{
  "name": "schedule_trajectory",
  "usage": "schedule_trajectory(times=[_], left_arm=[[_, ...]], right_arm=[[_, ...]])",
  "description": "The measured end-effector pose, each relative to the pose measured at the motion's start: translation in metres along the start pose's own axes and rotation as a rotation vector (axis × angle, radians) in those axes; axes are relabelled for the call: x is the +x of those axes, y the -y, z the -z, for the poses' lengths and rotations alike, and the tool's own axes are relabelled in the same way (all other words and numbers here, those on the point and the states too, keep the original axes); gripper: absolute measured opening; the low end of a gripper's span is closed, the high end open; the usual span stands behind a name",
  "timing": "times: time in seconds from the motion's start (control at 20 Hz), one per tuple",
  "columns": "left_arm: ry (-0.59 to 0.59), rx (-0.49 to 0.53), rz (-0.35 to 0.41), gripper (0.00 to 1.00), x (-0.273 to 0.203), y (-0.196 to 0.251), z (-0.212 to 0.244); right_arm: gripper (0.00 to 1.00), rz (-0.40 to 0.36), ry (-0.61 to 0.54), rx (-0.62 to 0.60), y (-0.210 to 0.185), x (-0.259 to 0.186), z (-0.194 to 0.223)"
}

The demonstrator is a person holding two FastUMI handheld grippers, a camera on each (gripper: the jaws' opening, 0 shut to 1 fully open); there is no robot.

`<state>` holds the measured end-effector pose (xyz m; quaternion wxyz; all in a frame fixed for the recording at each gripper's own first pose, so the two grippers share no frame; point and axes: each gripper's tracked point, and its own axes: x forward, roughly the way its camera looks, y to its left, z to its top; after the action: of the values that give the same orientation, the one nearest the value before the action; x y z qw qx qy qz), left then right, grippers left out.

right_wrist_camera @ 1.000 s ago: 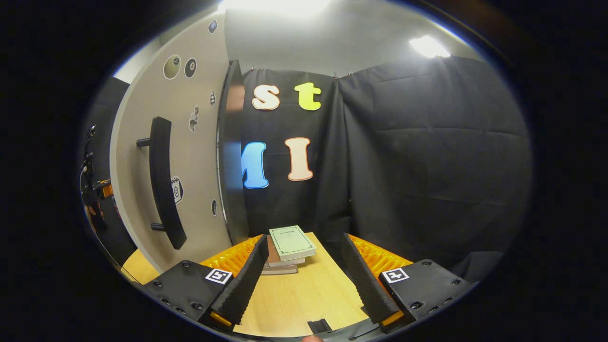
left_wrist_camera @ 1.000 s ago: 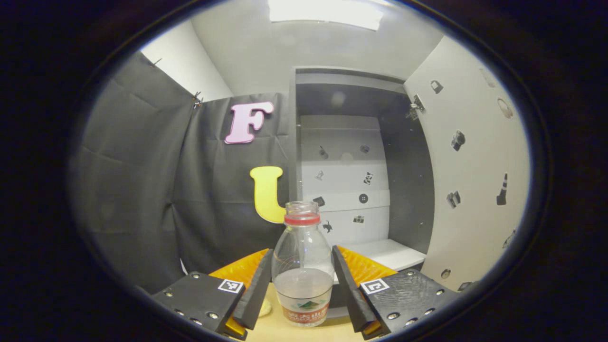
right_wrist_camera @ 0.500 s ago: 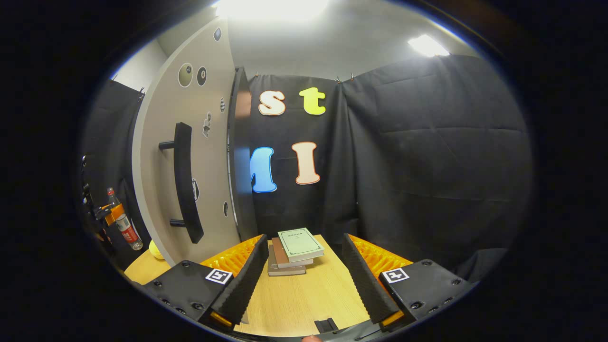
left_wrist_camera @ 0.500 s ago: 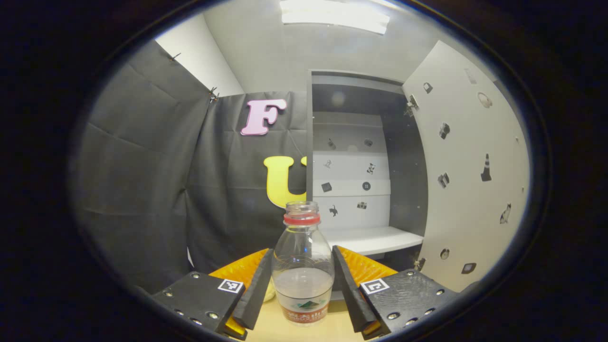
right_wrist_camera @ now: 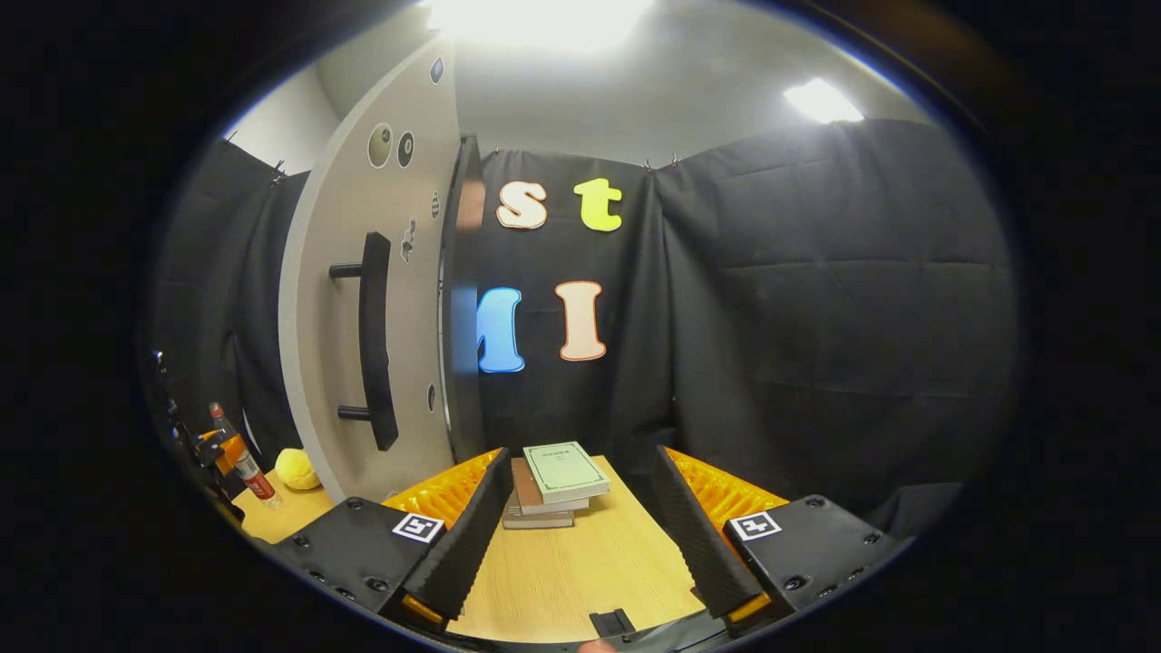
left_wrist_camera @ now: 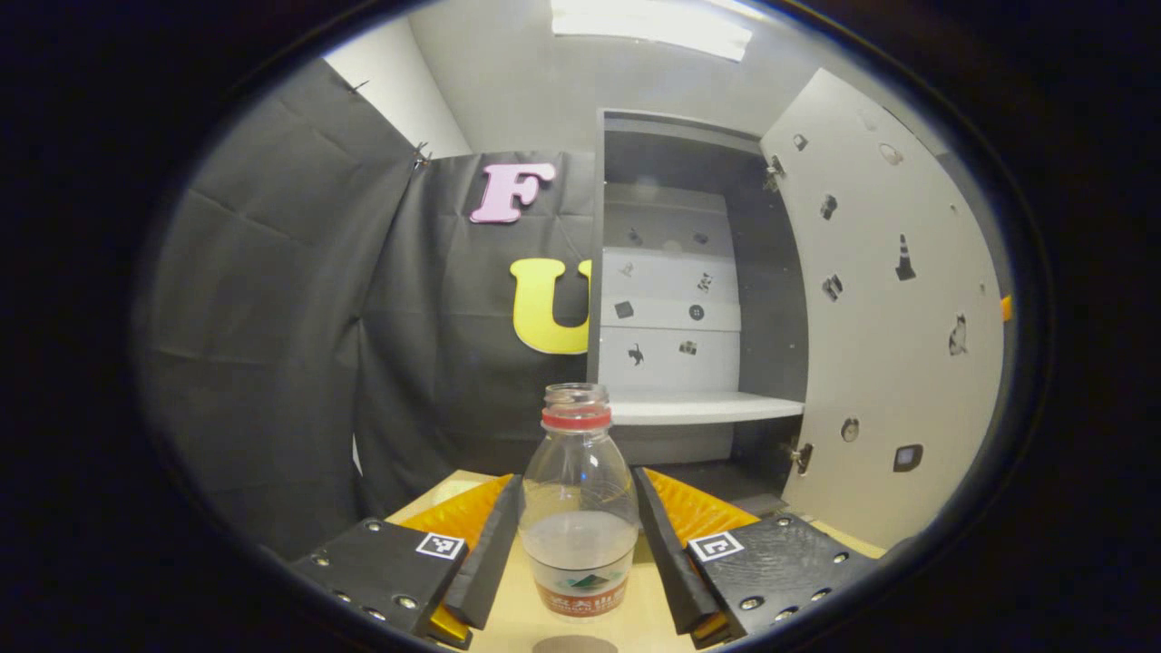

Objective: Open the cabinet door with the right hand, grasp the bottle in the cabinet with the left hand and place it on the coaster, then close the cabinet door with the right hand.

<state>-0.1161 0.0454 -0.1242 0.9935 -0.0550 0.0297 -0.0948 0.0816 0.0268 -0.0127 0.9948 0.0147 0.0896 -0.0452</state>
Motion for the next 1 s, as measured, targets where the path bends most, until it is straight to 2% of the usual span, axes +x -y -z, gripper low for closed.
schedule_trajectory(times=[0.05, 0.1, 0.15, 0.2, 0.25, 0.4, 0.5, 0.65, 0.7, 0.75, 0.9, 1.0], left_arm=[[-0.010, -0.006, -0.001, 0.74, -0.001, 0.000, 0.011], [-0.019, -0.015, -0.003, 0.74, -0.003, -0.001, 0.021], [-0.027, -0.023, -0.006, 0.75, -0.003, -0.002, 0.030], [-0.031, -0.031, -0.010, 0.77, -0.005, -0.002, 0.039], [-0.032, -0.036, -0.012, 0.72, -0.007, -0.003, 0.046], [-0.039, -0.017, -0.025, 0.75, -0.007, -0.008, 0.070], [-0.063, -0.006, -0.034, 0.72, -0.006, -0.011, 0.089], [-0.099, -0.021, -0.042, 0.74, -0.007, -0.012, 0.117], [-0.112, -0.020, -0.049, 0.75, -0.006, -0.012, 0.127], [-0.121, -0.013, -0.057, 0.75, -0.008, -0.013, 0.135], [-0.143, 0.010, -0.065, 0.72, -0.008, -0.012, 0.157], [-0.162, 0.021, -0.071, 0.75, -0.008, -0.015, 0.167]], right_arm=[[0.94, 0.000, -0.001, 0.002, 0.000, 0.000, 0.001], [0.98, 0.001, -0.003, 0.001, 0.000, 0.001, 0.003], [0.94, 0.005, -0.006, -0.005, 0.001, 0.000, 0.005], [0.99, 0.006, -0.008, -0.010, 0.001, 0.001, 0.006], [0.99, 0.005, -0.010, -0.013, 0.001, 0.000, 0.008], [0.99, 0.004, -0.024, -0.009, 0.000, 0.000, 0.017], [0.99, 0.004, -0.040, -0.006, 0.000, 0.000, 0.024], [0.99, 0.016, -0.055, -0.020, 0.004, 0.000, 0.029], [0.94, 0.019, -0.058, -0.021, 0.004, 0.000, 0.031], [0.99, 0.021, -0.061, -0.018, 0.004, 0.001, 0.031], [0.99, 0.022, -0.068, -0.022, 0.003, 0.001, 0.034], [0.99, 0.019, -0.077, -0.031, 0.001, 0.003, 0.037]])
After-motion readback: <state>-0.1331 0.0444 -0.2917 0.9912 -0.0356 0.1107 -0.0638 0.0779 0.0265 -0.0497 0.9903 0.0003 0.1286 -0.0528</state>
